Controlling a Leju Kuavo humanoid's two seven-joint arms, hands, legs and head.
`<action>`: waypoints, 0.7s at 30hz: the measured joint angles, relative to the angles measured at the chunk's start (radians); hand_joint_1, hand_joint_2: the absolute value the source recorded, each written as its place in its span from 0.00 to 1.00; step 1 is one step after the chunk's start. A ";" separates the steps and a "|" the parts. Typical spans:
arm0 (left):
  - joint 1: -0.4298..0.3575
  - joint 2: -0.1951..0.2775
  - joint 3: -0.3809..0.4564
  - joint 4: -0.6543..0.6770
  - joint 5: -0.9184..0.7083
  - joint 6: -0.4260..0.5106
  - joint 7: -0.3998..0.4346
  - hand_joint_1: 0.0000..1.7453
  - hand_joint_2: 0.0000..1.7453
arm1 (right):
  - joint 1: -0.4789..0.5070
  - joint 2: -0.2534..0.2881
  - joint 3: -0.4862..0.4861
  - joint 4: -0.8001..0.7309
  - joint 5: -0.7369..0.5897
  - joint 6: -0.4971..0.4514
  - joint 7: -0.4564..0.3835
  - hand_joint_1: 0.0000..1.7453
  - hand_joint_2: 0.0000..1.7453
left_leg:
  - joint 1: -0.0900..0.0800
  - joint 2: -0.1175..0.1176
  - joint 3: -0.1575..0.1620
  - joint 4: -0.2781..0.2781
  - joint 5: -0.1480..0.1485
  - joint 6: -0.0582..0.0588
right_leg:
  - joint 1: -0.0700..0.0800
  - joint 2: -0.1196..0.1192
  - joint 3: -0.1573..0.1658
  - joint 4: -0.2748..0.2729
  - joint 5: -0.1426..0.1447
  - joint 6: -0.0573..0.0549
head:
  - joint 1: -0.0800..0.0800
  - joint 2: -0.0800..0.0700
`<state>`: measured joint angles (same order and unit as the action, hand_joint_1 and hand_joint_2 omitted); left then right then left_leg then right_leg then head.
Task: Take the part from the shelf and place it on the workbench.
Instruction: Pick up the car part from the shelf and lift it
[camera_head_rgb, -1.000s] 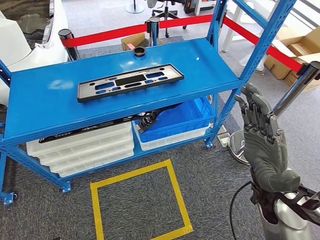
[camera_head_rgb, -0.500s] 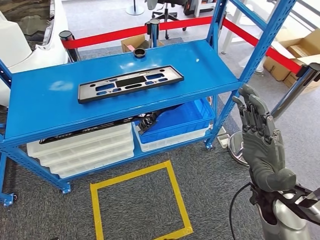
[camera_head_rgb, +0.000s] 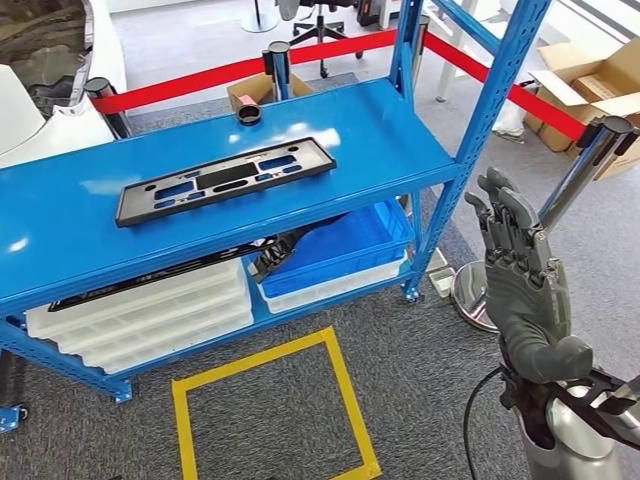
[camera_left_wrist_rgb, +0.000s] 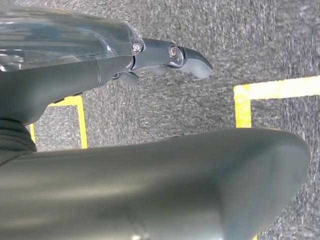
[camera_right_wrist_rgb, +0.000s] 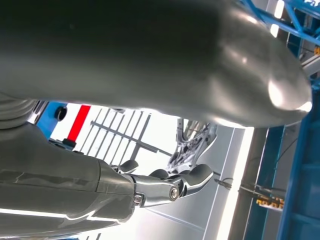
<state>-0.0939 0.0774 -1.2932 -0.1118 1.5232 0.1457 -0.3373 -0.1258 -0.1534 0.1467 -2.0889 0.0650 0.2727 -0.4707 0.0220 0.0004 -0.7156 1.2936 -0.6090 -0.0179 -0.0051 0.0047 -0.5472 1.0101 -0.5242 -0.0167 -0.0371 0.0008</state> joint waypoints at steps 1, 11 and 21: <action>0.001 0.000 0.000 0.000 0.000 0.000 0.000 0.00 0.00 | 0.000 0.000 0.000 0.000 0.000 0.000 0.000 0.00 0.00 | -0.003 0.000 0.008 -0.043 0.040 0.005 | 0.002 0.002 0.011 0.000 -0.008 0.000 | 0.000 0.000; -0.001 0.004 0.000 0.003 0.000 0.002 -0.009 0.00 0.00 | 0.006 -0.004 0.002 -0.005 0.006 -0.029 0.000 0.00 0.00 | -0.011 -0.002 0.106 -0.267 0.135 0.053 | 0.001 0.004 -0.004 0.116 -0.072 0.046 | 0.000 0.000; -0.002 0.003 0.000 0.003 0.000 -0.002 -0.011 0.00 0.00 | 0.018 -0.007 0.001 -0.014 0.034 -0.045 -0.012 0.00 0.00 | -0.009 -0.003 0.184 -0.275 0.072 0.031 | 0.007 -0.003 -0.074 0.016 0.045 0.032 | -0.001 0.000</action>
<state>-0.0955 0.0805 -1.2932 -0.1091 1.5232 0.1434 -0.3487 -0.1073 -0.1605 0.1474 -2.1033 0.0995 0.2276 -0.4832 0.0130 -0.0027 -0.5318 1.0191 -0.5375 0.0132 0.0023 0.0019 -0.6213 1.0264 -0.4789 0.0155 -0.0378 0.0008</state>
